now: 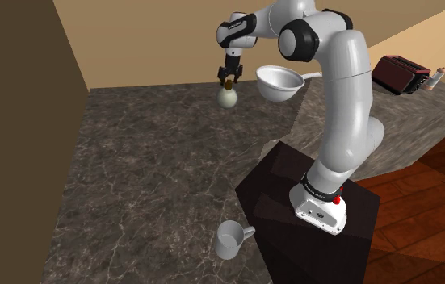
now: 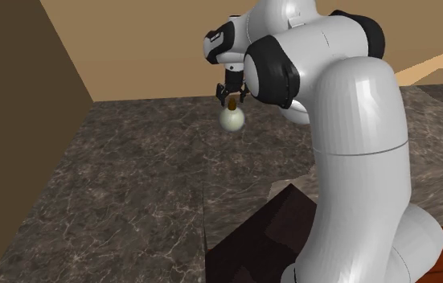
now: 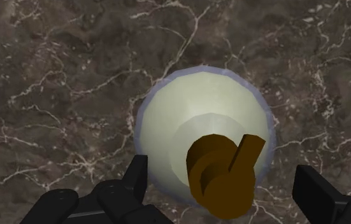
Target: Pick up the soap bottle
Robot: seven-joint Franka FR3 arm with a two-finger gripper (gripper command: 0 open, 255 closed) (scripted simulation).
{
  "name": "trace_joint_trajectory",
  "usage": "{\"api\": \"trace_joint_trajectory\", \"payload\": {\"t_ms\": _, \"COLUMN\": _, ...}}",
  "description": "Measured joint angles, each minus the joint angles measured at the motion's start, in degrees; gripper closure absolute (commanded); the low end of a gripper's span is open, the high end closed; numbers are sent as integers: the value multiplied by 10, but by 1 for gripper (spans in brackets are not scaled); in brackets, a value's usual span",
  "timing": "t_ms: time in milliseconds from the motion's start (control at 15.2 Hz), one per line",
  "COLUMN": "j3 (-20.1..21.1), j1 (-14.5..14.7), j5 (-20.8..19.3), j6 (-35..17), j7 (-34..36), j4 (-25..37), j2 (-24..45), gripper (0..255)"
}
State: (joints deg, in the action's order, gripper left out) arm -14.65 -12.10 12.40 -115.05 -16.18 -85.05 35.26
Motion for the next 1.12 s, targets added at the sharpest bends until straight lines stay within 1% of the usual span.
{"api": "trace_joint_trajectory", "payload": {"t_ms": 660, "j3": 0, "j1": 0, "j5": 0, "j6": -2, "j7": 0, "j4": 0, "j2": 1, "gripper": 255}}
{"api": "trace_joint_trajectory", "payload": {"t_ms": 1122, "j3": -3, "j1": 0, "j5": -5, "j6": 35, "j7": 4, "j4": 19, "j2": -17, "gripper": 255}}
